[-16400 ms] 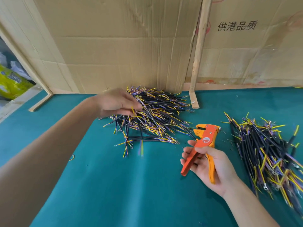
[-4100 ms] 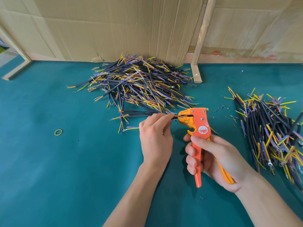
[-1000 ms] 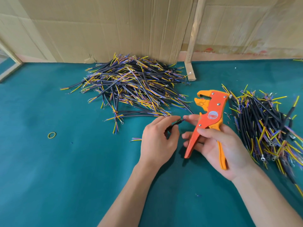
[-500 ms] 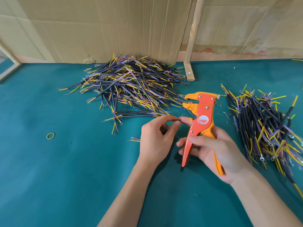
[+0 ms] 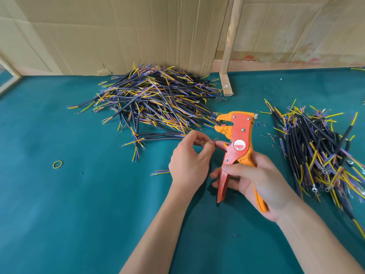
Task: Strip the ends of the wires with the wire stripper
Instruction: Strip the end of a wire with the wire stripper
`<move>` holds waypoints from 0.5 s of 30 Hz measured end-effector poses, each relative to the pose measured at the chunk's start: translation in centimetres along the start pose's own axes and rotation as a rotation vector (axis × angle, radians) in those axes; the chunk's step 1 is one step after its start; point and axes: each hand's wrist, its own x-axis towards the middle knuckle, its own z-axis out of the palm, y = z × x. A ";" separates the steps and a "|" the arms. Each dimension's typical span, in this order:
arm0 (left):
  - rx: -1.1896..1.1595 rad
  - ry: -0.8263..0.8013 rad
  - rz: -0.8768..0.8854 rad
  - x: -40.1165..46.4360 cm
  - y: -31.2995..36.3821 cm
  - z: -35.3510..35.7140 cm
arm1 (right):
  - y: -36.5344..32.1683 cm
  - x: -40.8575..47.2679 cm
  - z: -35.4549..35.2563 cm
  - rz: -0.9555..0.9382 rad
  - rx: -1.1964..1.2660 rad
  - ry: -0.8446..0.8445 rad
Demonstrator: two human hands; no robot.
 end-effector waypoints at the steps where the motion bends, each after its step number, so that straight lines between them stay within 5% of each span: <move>1: -0.008 0.000 -0.020 0.0 0.1 0.1 | 0.0 0.0 0.0 0.005 0.005 0.001; 15: -0.014 -0.021 0.071 -0.5 0.2 0.1 | 0.0 -0.2 0.2 0.024 0.014 0.006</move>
